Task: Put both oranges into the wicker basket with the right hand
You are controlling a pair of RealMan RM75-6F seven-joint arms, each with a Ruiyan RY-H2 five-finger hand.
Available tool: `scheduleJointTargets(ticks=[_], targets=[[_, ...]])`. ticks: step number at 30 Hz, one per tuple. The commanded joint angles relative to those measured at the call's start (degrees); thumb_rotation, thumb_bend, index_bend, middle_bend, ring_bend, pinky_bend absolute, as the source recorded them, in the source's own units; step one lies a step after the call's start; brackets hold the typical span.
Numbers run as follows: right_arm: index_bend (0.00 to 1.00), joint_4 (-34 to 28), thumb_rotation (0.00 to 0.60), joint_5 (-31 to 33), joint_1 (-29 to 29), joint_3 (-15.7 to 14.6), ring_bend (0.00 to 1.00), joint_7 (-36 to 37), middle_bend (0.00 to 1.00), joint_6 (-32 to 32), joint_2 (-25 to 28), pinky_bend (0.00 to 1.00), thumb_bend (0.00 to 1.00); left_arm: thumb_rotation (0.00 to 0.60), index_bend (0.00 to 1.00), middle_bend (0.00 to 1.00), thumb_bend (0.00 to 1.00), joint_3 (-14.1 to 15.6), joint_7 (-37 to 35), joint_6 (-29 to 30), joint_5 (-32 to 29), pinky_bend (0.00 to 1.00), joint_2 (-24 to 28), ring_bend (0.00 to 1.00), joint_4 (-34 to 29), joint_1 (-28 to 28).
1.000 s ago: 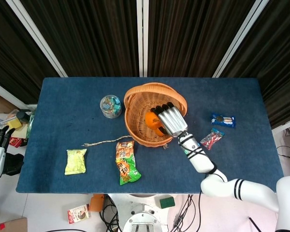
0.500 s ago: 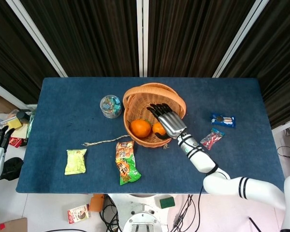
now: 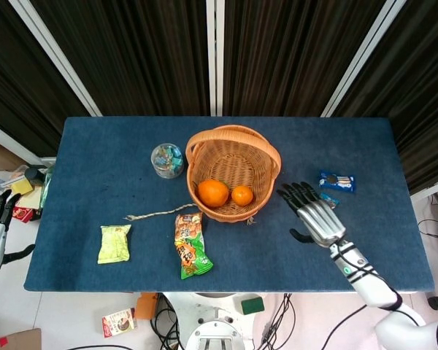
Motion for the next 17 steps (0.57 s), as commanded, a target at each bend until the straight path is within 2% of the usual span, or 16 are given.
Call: scheduleJointTargets(ticks=[1,6,12,17], targets=[[0.0,5.0,0.6,-4.2,-9.6,-5.5,0.0,1.0,0.0,11.1,3.0,0.0,0.27,0.6,0.06,0.0,0.06,0.0,-0.3,0.6,0.8,0.1,-0.4,0.0,0.4,0.0],[0.0,8.9,0.6,-0.3,-15.0,-5.3,0.0,1.9,0.0,15.9,2.4,0.0,0.27,0.6,0.06,0.0,0.06,0.0,-1.7,2.0,2.9,0.1,-1.4,0.0,2.2,-0.1],[0.0,13.9,0.6,-1.4,-18.7,-3.8,0.0,-0.4,0.0,22.4,-0.5,0.0,0.27,0.6,0.06,0.0,0.06,0.2,-1.0,0.6,2.3,0.1,-1.3,0.0,2.0,-0.5],[0.0,14.4,0.6,-0.5,-19.8,-2.3,0.0,-1.0,0.0,23.4,-1.4,0.0,0.27,0.6,0.06,0.0,0.06,0.2,-1.5,0.4,2.2,0.1,-1.0,0.0,2.0,-0.5]])
